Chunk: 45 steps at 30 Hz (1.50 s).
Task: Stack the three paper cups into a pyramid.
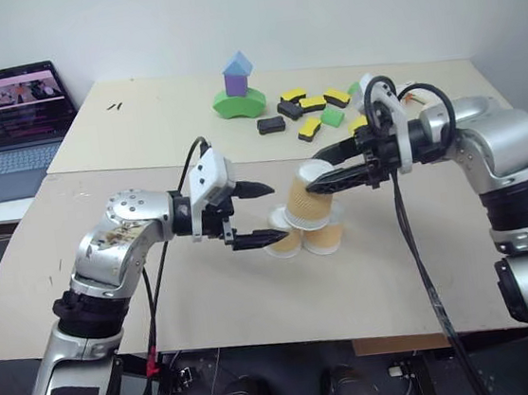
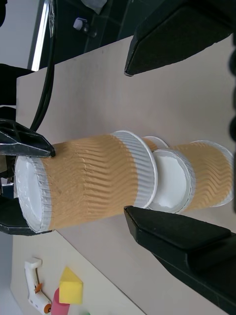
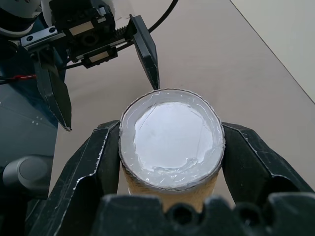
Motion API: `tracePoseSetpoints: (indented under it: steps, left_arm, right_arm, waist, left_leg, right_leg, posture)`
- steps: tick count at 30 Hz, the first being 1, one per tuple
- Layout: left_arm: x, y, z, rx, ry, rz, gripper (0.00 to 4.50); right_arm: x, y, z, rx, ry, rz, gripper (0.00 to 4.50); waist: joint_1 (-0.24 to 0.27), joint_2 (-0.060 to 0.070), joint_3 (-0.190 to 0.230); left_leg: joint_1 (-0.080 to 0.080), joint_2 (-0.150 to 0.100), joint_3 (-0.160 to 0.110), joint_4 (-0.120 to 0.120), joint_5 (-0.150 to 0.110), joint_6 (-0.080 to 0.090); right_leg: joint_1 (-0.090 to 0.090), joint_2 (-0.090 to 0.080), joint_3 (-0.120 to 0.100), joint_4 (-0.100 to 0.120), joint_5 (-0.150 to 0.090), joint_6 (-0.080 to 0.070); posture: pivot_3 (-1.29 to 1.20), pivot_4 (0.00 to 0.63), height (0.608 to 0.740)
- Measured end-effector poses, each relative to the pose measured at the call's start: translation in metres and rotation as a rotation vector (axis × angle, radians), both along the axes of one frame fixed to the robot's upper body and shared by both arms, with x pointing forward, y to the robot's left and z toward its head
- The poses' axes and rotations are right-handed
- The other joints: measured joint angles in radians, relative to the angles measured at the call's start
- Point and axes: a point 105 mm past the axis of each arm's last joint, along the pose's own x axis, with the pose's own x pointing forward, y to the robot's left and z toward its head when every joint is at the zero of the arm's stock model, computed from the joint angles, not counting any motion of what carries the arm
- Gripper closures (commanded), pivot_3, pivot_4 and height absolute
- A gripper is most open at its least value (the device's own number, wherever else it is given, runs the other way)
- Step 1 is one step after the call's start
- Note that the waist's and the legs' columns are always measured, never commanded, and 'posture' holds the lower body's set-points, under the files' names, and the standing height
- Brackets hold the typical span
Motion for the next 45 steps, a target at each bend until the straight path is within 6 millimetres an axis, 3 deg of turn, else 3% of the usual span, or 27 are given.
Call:
tracePoseSetpoints:
  steps: [7, 9, 12, 19, 24, 30, 33, 35, 37, 39, 41, 42, 45]
  left_arm:
    - [-0.001, 0.000, -0.001, 0.002, 0.000, 0.001, 0.00]
    - [-0.001, 0.001, -0.003, 0.003, 0.006, 0.004, 0.00]
    - [-0.001, 0.002, -0.004, 0.006, 0.007, 0.006, 0.00]
    - [-0.001, 0.003, -0.004, 0.009, 0.007, 0.010, 0.00]
    - [-0.001, 0.003, -0.005, 0.009, 0.010, 0.013, 0.00]
    - [0.000, 0.004, -0.006, 0.008, 0.013, 0.023, 0.00]
    - [0.002, 0.007, -0.006, -0.010, 0.011, 0.068, 0.00]
    - [0.008, 0.009, -0.003, -0.062, 0.004, 0.136, 0.00]
    - [0.020, 0.017, 0.002, -0.141, -0.002, 0.269, 0.00]
    - [0.028, 0.031, 0.004, -0.181, -0.005, 0.388, 0.00]
    - [0.033, 0.051, 0.007, -0.262, -0.012, 0.546, 0.00]
    - [0.032, 0.070, 0.004, -0.297, -0.005, 0.657, 0.00]
    - [0.031, 0.119, -0.009, -0.332, 0.018, 0.912, 0.00]
  right_arm:
    - [0.002, -0.001, 0.000, 0.003, -0.012, -0.004, 1.81]
    - [0.003, 0.000, 0.000, 0.004, -0.014, -0.004, 0.82]
    - [0.004, -0.002, -0.006, 0.000, 0.000, -0.018, 0.12]
    - [0.005, -0.002, -0.008, 0.007, 0.009, -0.024, 0.12]
    - [-0.007, 0.004, 0.016, 0.058, -0.016, 0.021, 0.12]
    - [-0.046, 0.015, 0.078, 0.174, -0.099, 0.146, 0.12]
    - [-0.044, 0.010, 0.087, 0.216, -0.120, 0.086, 0.12]
    - [-0.030, -0.003, 0.084, 0.214, -0.153, -0.037, 0.12]
    - [-0.001, -0.038, 0.063, 0.172, -0.176, -0.278, 0.12]
    - [0.015, -0.068, 0.039, 0.140, -0.149, -0.445, 0.12]
    - [0.015, -0.105, 0.015, 0.172, -0.108, -0.611, 0.12]
    - [0.010, -0.130, 0.003, 0.204, -0.084, -0.718, 0.12]
    - [-0.001, -0.174, -0.021, 0.200, -0.057, -0.927, 0.12]
  waist:
    - [0.000, 0.000, 0.000]
    - [0.000, 0.000, 0.000]
    - [0.001, 0.000, 0.000]
    - [-0.001, 0.000, 0.000]
    - [0.001, 0.000, 0.000]
    - [0.000, 0.000, 0.000]
    - [0.001, 0.000, 0.000]
    - [0.004, 0.000, 0.000]
    - [0.013, -0.001, -0.001]
    - [0.014, -0.001, 0.000]
    - [0.018, -0.001, 0.000]
    - [0.020, -0.001, 0.000]
    - [0.018, -0.001, -0.001]
  left_leg:
    - [0.000, 0.000, 0.000, 0.000, 0.000, 0.000]
    - [0.000, 0.000, 0.000, 0.000, 0.000, 0.000]
    - [0.000, 0.000, 0.000, 0.000, 0.000, 0.000]
    - [0.000, 0.000, 0.000, -0.001, 0.000, 0.000]
    - [0.000, 0.000, 0.000, 0.000, 0.000, 0.000]
    - [0.000, 0.000, -0.001, -0.001, 0.000, 0.000]
    - [0.000, 0.000, -0.001, 0.000, 0.000, 0.000]
    - [0.000, 0.000, -0.001, 0.000, 0.000, 0.000]
    - [0.000, -0.001, -0.002, 0.000, 0.000, 0.000]
    - [0.000, -0.001, -0.001, -0.001, 0.000, 0.000]
    - [0.000, -0.001, -0.002, -0.004, 0.000, 0.000]
    - [0.000, -0.001, -0.001, -0.008, 0.000, 0.000]
    - [0.001, -0.002, 0.000, -0.013, 0.000, 0.000]
  right_leg:
    - [0.000, 0.000, 0.000, 0.000, 0.000, 0.000]
    - [0.000, 0.000, 0.000, 0.000, 0.000, 0.000]
    - [0.000, 0.000, 0.000, 0.000, 0.000, 0.000]
    - [-0.001, 0.000, 0.000, 0.000, 0.000, 0.000]
    - [-0.001, 0.000, 0.000, 0.000, 0.000, 0.000]
    - [0.000, 0.000, 0.000, 0.000, 0.000, 0.000]
    - [0.000, -0.001, 0.001, 0.000, 0.000, 0.000]
    - [0.001, -0.001, 0.000, 0.000, 0.000, 0.000]
    - [0.001, -0.002, 0.000, 0.000, 0.000, 0.000]
    - [0.000, -0.002, 0.001, 0.000, 0.000, 0.000]
    - [0.000, -0.001, 0.000, 0.000, 0.000, 0.000]
    - [0.000, -0.001, 0.000, 0.000, 0.000, 0.000]
    - [0.000, 0.000, 0.000, -0.001, -0.001, 0.002]
  posture:
    - [0.00, 0.150, 0.705]
    - [0.00, 0.150, 0.705]
    - [0.00, 0.150, 0.705]
    - [0.00, 0.150, 0.705]
    - [0.00, 0.150, 0.705]
    - [0.00, 0.150, 0.705]
    - [0.00, 0.150, 0.705]
    - [0.00, 0.150, 0.705]
    - [0.00, 0.150, 0.705]
    - [0.00, 0.150, 0.705]
    - [0.00, 0.150, 0.705]
    - [0.00, 0.150, 0.705]
    - [0.00, 0.150, 0.705]
